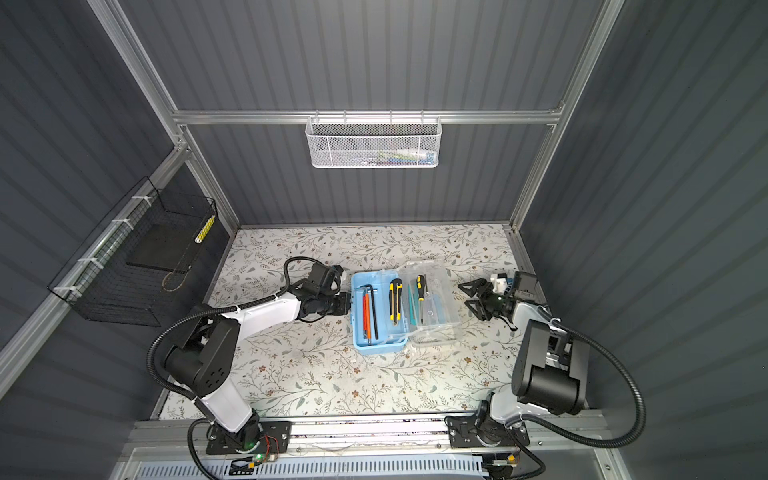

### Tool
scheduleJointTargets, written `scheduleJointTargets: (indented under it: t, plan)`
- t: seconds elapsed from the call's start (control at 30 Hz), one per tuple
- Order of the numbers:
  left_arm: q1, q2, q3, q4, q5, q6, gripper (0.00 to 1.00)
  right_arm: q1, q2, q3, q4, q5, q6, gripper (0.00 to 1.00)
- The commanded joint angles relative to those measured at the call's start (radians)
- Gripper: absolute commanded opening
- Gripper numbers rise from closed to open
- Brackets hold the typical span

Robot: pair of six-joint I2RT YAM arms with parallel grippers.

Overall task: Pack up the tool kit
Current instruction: 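Swing the clear lid toward the box with the right gripper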

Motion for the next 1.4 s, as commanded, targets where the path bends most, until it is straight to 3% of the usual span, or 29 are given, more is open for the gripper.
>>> scheduleJointTargets:
  t: [0.0, 0.17, 0.4, 0.63, 0.9, 1.03, 1.37]
  plan:
    - [-0.005, -0.033, -0.020, 0.004, -0.010, 0.004, 0.00, 0.003, 0.011, -0.035, 0.292, -0.127, 0.154, 0.85]
    - [-0.004, -0.029, -0.032, 0.012, -0.012, 0.001, 0.00, 0.004, 0.092, -0.155, 0.672, -0.185, 0.391, 0.91]
    - [-0.005, -0.032, -0.032, 0.005, -0.012, 0.002, 0.00, 0.005, 0.380, -0.251, 1.464, -0.203, 0.867, 0.99]
    - [-0.006, -0.041, -0.028, -0.013, -0.025, 0.010, 0.00, 0.034, 0.391, -0.257, 1.428, -0.198, 0.823, 0.99]
    - [-0.006, -0.026, -0.016, -0.013, -0.012, 0.007, 0.00, 0.043, 0.157, -0.163, 0.588, -0.137, 0.290, 0.99]
    - [-0.005, -0.022, -0.019, -0.005, -0.009, 0.006, 0.00, 0.046, 0.179, -0.171, 0.645, -0.161, 0.333, 0.99]
    - [-0.007, -0.021, -0.017, 0.009, 0.014, -0.003, 0.00, 0.084, 0.333, -0.234, 1.117, -0.186, 0.619, 0.98]
